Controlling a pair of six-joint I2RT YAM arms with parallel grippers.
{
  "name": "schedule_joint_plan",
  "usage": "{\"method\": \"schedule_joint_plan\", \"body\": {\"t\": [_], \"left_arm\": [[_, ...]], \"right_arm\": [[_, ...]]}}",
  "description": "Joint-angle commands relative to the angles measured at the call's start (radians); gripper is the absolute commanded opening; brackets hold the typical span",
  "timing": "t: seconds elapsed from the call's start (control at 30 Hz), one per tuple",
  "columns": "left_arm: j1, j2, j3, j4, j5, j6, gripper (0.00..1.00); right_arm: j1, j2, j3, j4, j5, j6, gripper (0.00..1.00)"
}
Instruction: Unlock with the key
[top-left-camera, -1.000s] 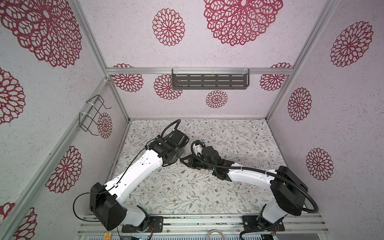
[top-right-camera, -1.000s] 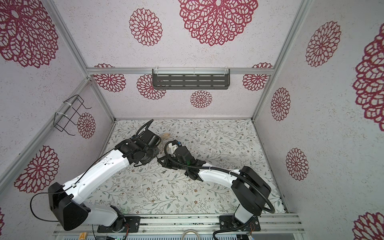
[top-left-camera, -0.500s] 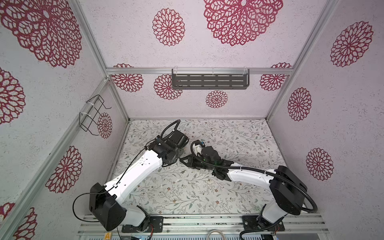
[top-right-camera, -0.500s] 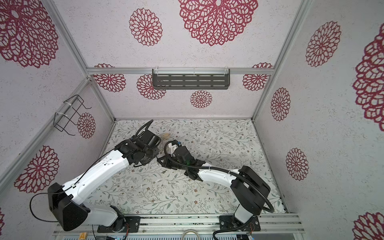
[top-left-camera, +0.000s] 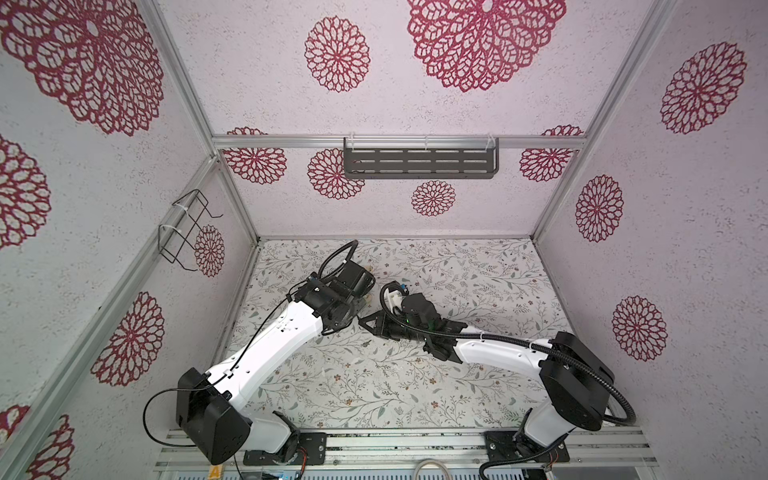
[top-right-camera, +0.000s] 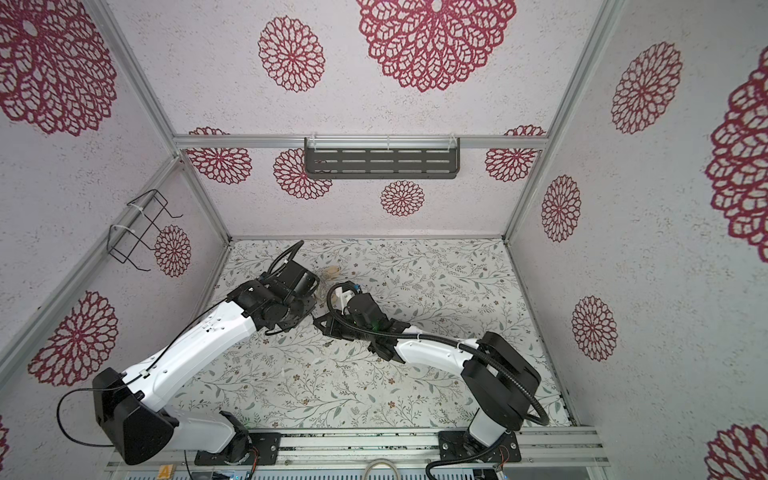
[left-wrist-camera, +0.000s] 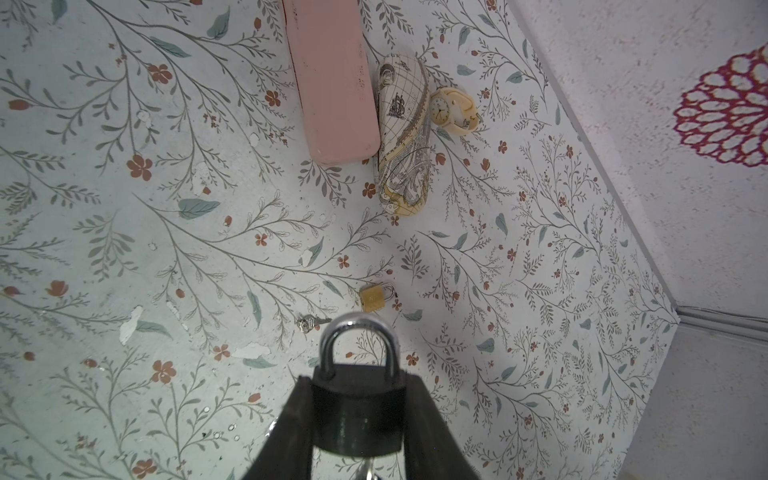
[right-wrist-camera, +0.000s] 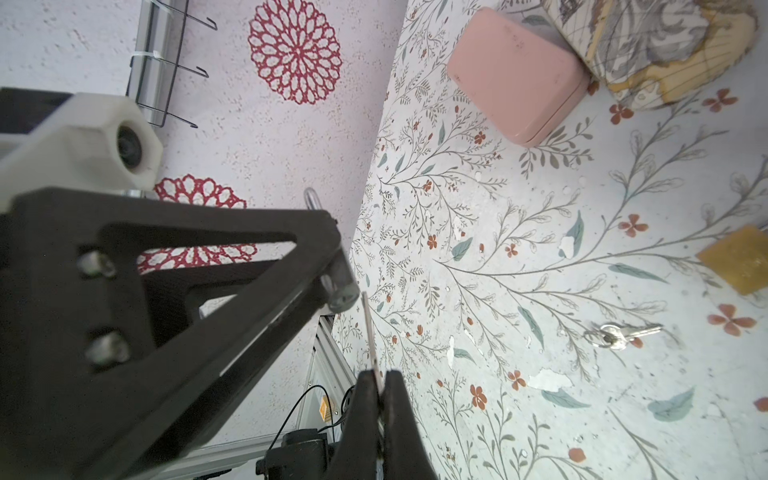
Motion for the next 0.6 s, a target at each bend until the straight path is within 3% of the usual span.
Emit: {"method": "schedule_joint_plan", "body": {"t": [0.0,0.57], "left_arm": [[0.007,-0.025,-0.007,0.015,-0.023,-0.016,0.00],[0.008,-0.031,-0.017,0.042,-0.001,-0.022,0.00]], "right_arm": [[0.008,-0.041,0.042,0.031,0.000,-0.007,0.00],[0.016,0.001,0.067,0.043,-0.005,0.004,0.00]]}}
